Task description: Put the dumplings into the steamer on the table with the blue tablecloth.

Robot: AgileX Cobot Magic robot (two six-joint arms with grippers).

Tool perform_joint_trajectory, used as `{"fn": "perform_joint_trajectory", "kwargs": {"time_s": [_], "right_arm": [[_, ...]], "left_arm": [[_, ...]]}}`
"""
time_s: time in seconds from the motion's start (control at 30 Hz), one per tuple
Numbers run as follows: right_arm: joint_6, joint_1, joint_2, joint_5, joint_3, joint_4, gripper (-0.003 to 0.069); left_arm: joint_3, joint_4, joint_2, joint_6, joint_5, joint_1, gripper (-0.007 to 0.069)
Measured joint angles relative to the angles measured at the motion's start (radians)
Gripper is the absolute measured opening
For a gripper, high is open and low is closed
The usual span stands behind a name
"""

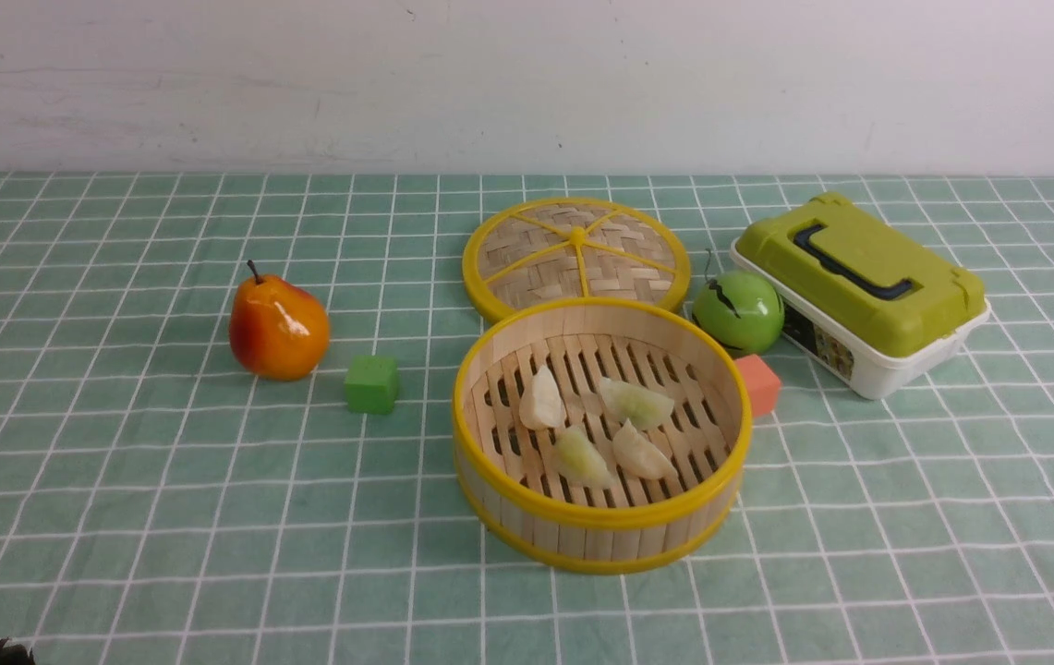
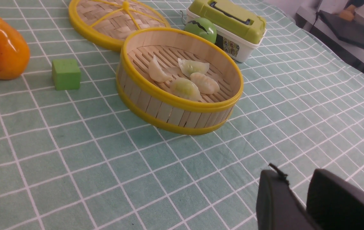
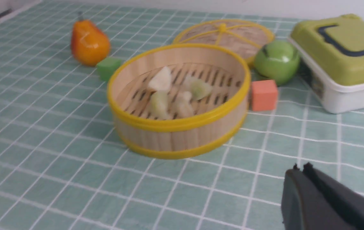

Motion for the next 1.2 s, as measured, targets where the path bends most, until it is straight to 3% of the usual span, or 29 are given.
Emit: {"fn": "perform_joint_trajectory", "kwargs": {"time_s": [0.2,0.4,0.7,1.2], "right_arm": [[0.121,-0.199,-0.092,-0.041,0.127,-0.078,-0.0022],[0.132,-0.28,-0.153,-0.134,0.265,-0.085,-0.0022],[0.134,-0.325,-0.153,-0.066,0.273,-0.152,-0.0022],[0.133,-0.325,-0.153,-0.043,0.268,-0.157,-0.0017]], "left_arm": [[0.0,0.0,0.0,0.0,0.0,0.0,0.0163],[0.0,0.0,0.0,0.0,0.0,0.0,0.0165],[0.0,0.0,0.0,0.0,0.0,0.0,0.0171],[0.0,0.0,0.0,0.0,0.0,0.0,0.0171]]}}
